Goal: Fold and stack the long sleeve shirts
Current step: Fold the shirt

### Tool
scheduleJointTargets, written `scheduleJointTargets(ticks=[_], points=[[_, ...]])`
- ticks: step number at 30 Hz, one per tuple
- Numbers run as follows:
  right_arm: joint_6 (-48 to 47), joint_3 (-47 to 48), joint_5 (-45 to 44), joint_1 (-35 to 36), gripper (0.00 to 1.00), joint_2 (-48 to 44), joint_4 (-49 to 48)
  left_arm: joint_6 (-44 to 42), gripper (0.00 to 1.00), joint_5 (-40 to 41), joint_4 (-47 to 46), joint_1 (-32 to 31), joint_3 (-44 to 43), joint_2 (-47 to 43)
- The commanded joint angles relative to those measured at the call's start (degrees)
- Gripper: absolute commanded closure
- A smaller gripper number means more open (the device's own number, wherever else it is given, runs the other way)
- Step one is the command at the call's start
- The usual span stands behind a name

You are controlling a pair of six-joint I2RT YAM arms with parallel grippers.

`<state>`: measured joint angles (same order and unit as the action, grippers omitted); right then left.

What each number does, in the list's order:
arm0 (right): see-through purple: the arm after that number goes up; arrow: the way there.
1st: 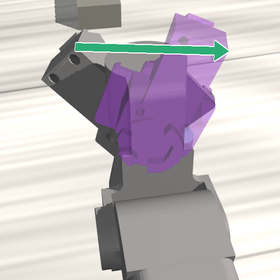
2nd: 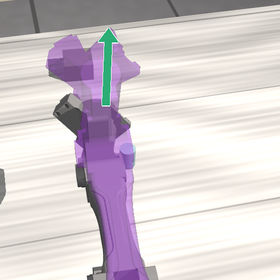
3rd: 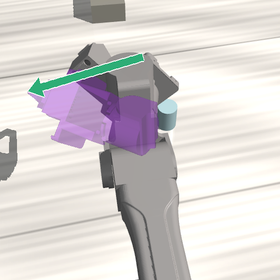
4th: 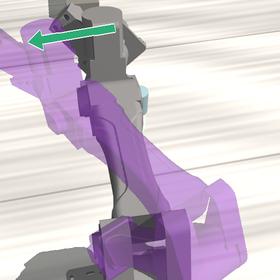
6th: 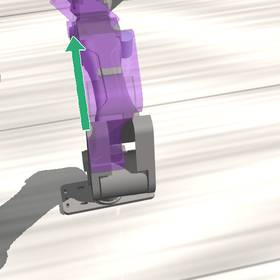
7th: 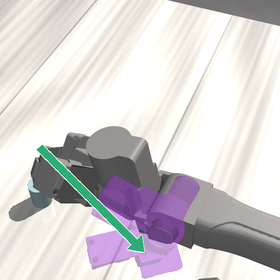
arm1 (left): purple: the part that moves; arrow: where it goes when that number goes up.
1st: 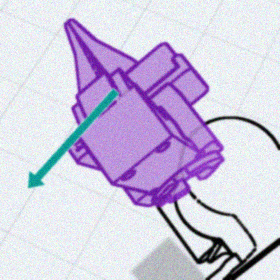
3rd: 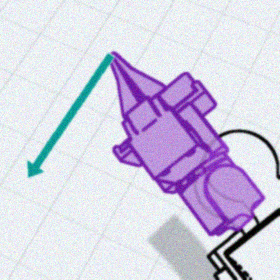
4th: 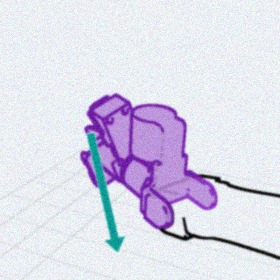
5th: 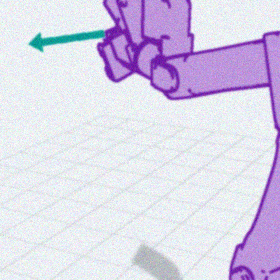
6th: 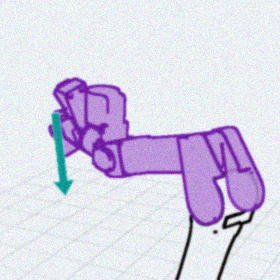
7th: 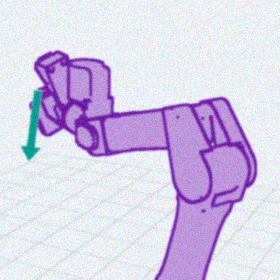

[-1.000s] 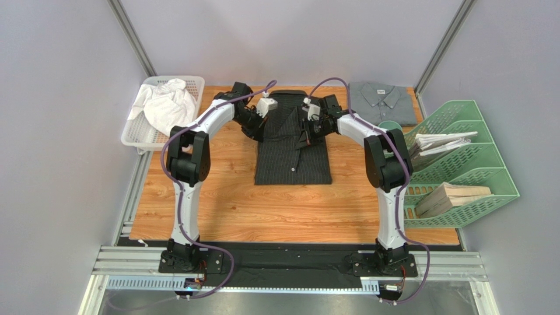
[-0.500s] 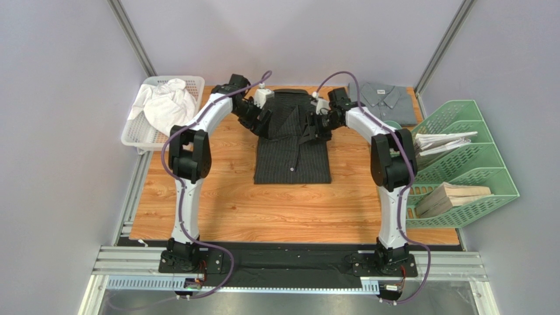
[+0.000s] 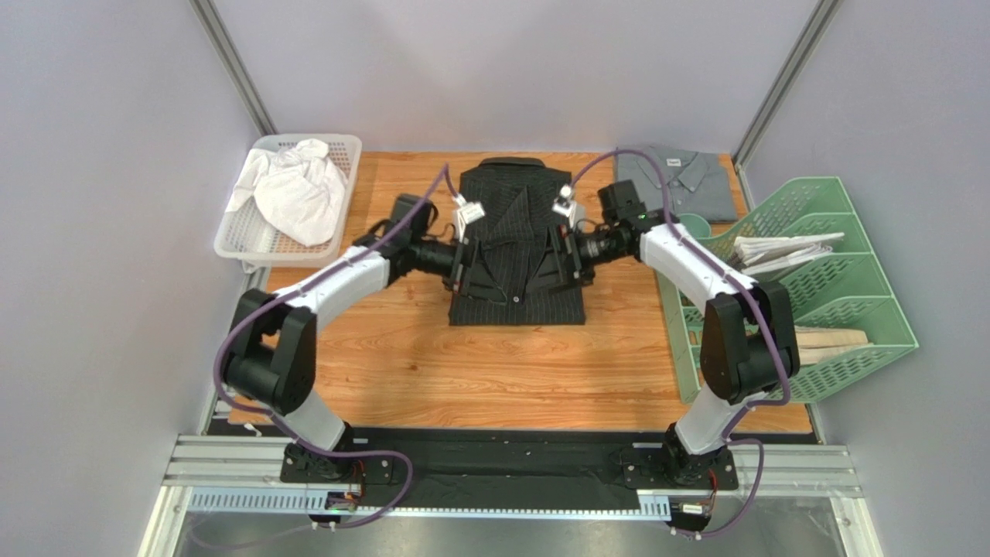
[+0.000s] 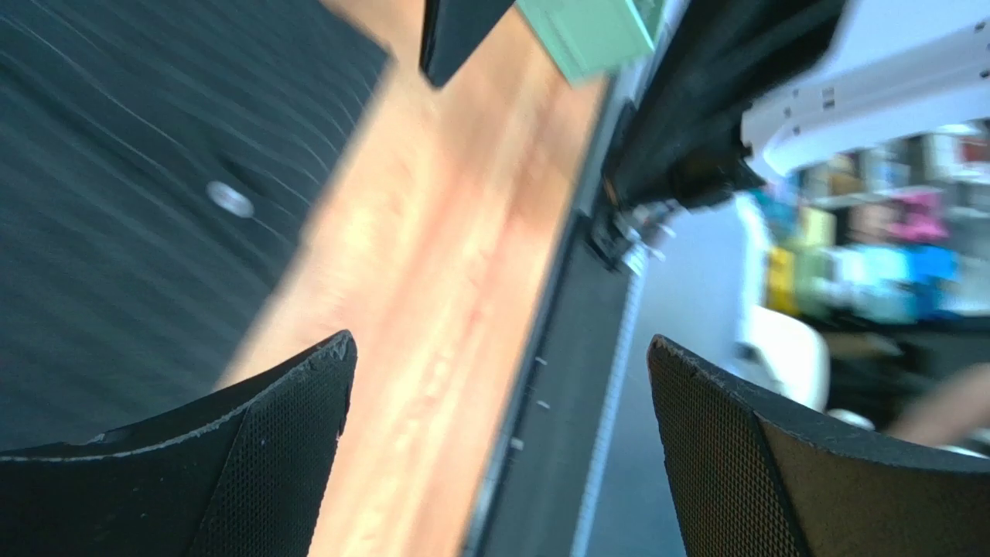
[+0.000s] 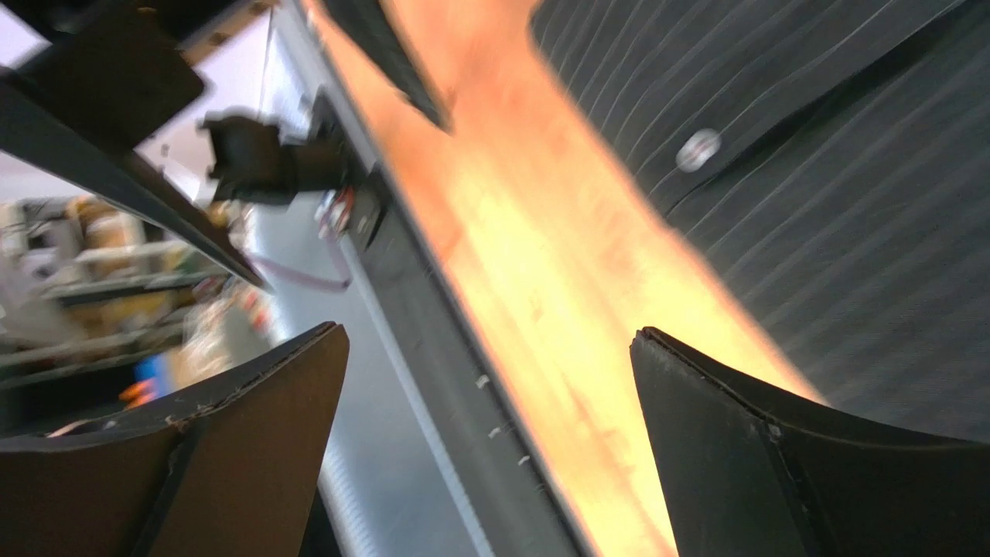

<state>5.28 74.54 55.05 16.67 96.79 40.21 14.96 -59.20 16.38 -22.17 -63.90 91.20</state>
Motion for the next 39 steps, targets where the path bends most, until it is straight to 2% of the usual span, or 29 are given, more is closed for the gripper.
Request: scheduleJointTargets(ticks=[1, 2, 7, 10, 16, 22, 29, 33, 39], points=[[7.18, -7.21, 6.47, 2.49, 0.00, 1.03, -7.49, 22.87, 0.01, -5.93, -24.25, -1.99, 7.29, 5.12], [9.99, -8.52, 6.56, 2.67, 0.00, 1.20, -12.38, 24.83, 0.01, -5.41, -29.16, -2.26, 7.91, 5.83], [14.58, -8.98, 7.27, 3.99, 0.00, 8.56, -18.84, 27.39, 0.01, -2.94, -34.03, -3.93, 8.44, 10.83], [16.25, -9.24, 6.57, 4.34, 0.00, 12.78, -21.13, 27.58, 0.01, -2.33, -33.18, -3.84, 8.00, 15.04], [14.41, -9.59, 6.73, 1.09, 0.02, 22.20, -21.93, 19.41, 0.01, 0.66, -27.02, -1.04, 10.28, 21.20], [11.25, -11.52, 9.63, -2.51, 0.04, 26.17, -18.32, 12.90, 0.01, -0.74, -20.78, 3.98, 10.99, 24.03], [5.63, -11.09, 12.54, -4.18, 0.05, 17.92, -7.96, 8.60, 0.01, -5.92, -17.70, 5.21, 13.10, 15.34], [1.15, -8.89, 13.86, -4.45, 0.05, 13.95, -1.55, 7.89, 0.01, -7.33, -16.64, 5.30, 13.19, 10.85], [-4.31, -3.79, 14.39, -4.89, 0.10, 17.99, 5.76, 12.02, 0.03, -7.78, -20.77, 4.95, 8.10, 13.21]])
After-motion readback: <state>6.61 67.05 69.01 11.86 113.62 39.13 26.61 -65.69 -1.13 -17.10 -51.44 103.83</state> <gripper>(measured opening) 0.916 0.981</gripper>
